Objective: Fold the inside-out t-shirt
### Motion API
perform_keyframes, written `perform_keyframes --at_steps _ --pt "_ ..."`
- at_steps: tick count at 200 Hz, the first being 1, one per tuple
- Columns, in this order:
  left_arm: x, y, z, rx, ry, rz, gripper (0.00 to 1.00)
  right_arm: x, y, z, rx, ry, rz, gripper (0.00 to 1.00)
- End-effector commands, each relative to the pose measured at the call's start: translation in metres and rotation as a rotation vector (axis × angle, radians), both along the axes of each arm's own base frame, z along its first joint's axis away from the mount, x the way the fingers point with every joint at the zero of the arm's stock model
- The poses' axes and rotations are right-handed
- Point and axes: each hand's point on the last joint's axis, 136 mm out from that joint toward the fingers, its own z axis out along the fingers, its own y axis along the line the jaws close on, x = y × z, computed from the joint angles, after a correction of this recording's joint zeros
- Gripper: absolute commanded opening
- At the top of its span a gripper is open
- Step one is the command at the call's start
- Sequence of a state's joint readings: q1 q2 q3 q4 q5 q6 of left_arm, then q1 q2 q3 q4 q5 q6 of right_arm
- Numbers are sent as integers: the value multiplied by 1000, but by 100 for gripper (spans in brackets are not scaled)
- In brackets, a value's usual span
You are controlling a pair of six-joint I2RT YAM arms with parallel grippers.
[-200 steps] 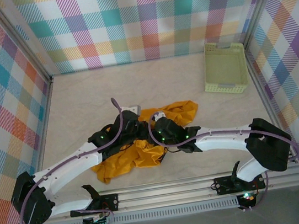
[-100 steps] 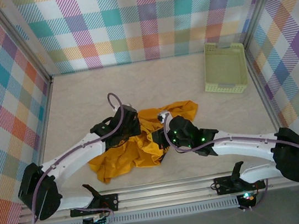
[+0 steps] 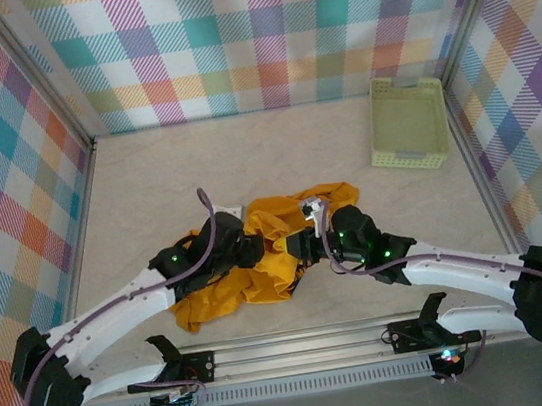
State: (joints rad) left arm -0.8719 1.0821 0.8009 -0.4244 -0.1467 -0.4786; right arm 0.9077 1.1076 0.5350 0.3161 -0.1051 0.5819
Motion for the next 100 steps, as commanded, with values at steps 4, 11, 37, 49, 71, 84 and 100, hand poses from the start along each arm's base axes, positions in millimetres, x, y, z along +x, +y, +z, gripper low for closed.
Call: perform_keyframes --at_steps 4,11,37,49,71,84,100 --pt "-9 -23 0 -88 -10 -105 51 -8 2 11 39 -34 53 0" --pt "-10 -27 -2 -102 2 -114 51 -8 3 11 39 -34 57 0" --pt "2 -37 1 -137 -11 -77 50 -11 3 9 40 -32 69 0" --pt "8 -38 2 -148 -18 -47 47 -12 3 8 41 -33 76 0" --pt "12 -44 7 -224 -35 -26 49 -14 2 5 43 -35 82 0" --pt "14 -47 4 -222 -24 -20 48 -14 1 3 41 -37 81 0" --pt "15 -51 -1 -215 -7 -22 45 -15 1 2 40 -38 80 0"
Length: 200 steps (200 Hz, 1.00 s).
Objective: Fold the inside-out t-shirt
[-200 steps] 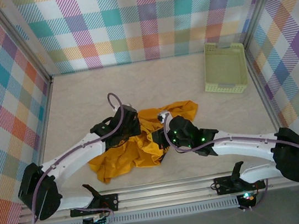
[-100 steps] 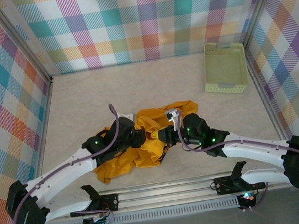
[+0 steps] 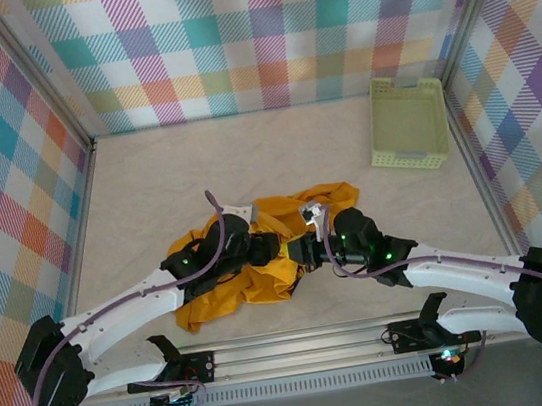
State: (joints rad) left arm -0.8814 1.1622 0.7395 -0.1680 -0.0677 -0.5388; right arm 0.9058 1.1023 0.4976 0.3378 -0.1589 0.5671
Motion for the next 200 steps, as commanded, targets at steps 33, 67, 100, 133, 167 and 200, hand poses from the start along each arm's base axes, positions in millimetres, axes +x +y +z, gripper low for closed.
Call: perform_keyframes --at_steps 33,67,100,133,167,200 --pt "6 -19 -4 -45 21 -8 30 -2 -1 9 36 -41 6 0" --pt "9 -17 -2 -32 15 6 11 1 -4 5 19 -42 -12 0" --pt "10 -10 9 -7 -6 24 0 5 -10 -4 -23 -37 -49 0" --pt "3 -4 25 -17 -2 14 0 13 -24 -25 -136 -58 -107 0" --pt "-12 -3 33 -33 38 -30 0 22 -33 -33 -195 -79 -131 4" --pt "-16 5 46 -50 8 -33 0 34 -46 -35 -228 -54 -186 13"
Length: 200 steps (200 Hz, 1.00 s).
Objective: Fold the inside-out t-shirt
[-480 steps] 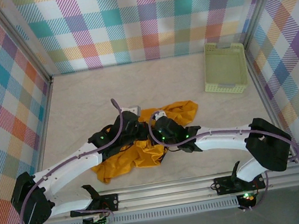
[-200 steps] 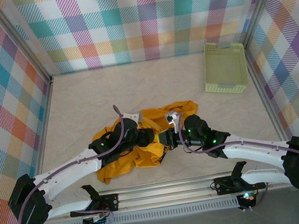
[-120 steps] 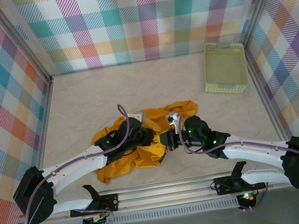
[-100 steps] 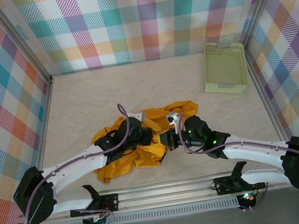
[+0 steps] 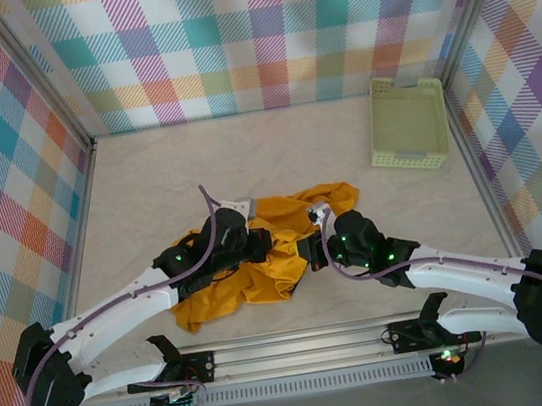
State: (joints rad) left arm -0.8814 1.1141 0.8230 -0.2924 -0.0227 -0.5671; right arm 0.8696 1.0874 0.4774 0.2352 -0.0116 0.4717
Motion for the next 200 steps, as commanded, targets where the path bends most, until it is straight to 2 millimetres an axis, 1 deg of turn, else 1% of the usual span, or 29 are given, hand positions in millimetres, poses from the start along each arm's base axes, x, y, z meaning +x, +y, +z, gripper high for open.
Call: perform_keyframes --at_steps 1,16,33,51,65,78,99,116,140,158,173,187,200 --pt "-6 5 17 -13 -26 -15 0 11 -16 -5 -67 -2 -61 13" --pt "-7 3 23 -26 -33 -27 0 14 -22 -5 -88 8 -88 21" --pt "-7 1 29 -34 -40 -33 0 12 -27 4 -91 1 -96 29" --pt "-3 -1 33 -24 -41 -27 0 3 -27 18 -78 -19 -67 36" --pt "1 -2 36 -9 -44 -20 0 -10 -24 32 -63 -58 -25 38" --pt "4 -4 41 -14 -50 -15 0 -25 -17 45 -32 -88 23 39" --pt "9 -7 50 -24 -57 -11 0 -45 1 58 35 -86 114 39" --pt "11 -10 54 -25 -57 -17 0 -57 20 60 58 -83 175 39" --pt "14 -11 57 -19 -57 -13 0 -64 46 57 70 -63 243 39" --pt "15 -11 56 -5 -51 -10 0 -61 60 54 85 -40 258 39" --pt "14 -10 55 2 -47 -10 0 -49 63 46 48 -36 209 39" --pt "14 -10 56 1 -49 -10 0 -26 53 31 -30 -32 76 38" --pt "12 -9 55 4 -47 -13 0 -10 42 26 -40 -28 3 38"
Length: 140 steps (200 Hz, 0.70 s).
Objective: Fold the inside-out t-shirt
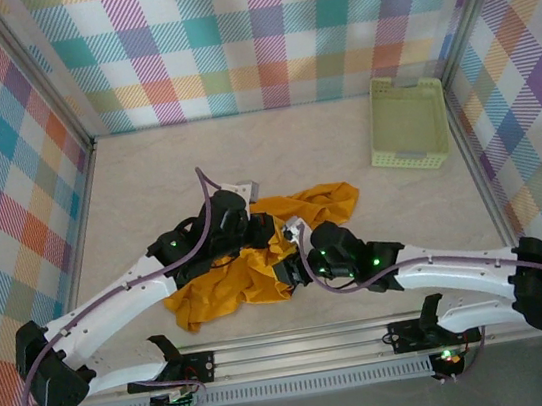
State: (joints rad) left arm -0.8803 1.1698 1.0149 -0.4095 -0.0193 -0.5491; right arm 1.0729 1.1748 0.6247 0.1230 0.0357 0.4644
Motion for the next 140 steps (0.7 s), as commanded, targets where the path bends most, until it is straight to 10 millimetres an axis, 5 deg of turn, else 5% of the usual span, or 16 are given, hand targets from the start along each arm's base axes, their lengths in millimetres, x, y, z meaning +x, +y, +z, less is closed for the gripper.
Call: perform_keyframes --at_steps 1,25,102,140 --pt "2 4 11 11 -25 0 0 36 -10 14 22 -34 -167 38" --pt "-1 4 11 10 -19 -12 0 58 -24 10 25 -5 -234 37" --pt "-7 -7 18 -49 -10 -61 0 72 -9 5 3 24 -206 43" --pt "-1 3 15 -8 -21 -14 0 70 -10 2 -16 25 -196 22"
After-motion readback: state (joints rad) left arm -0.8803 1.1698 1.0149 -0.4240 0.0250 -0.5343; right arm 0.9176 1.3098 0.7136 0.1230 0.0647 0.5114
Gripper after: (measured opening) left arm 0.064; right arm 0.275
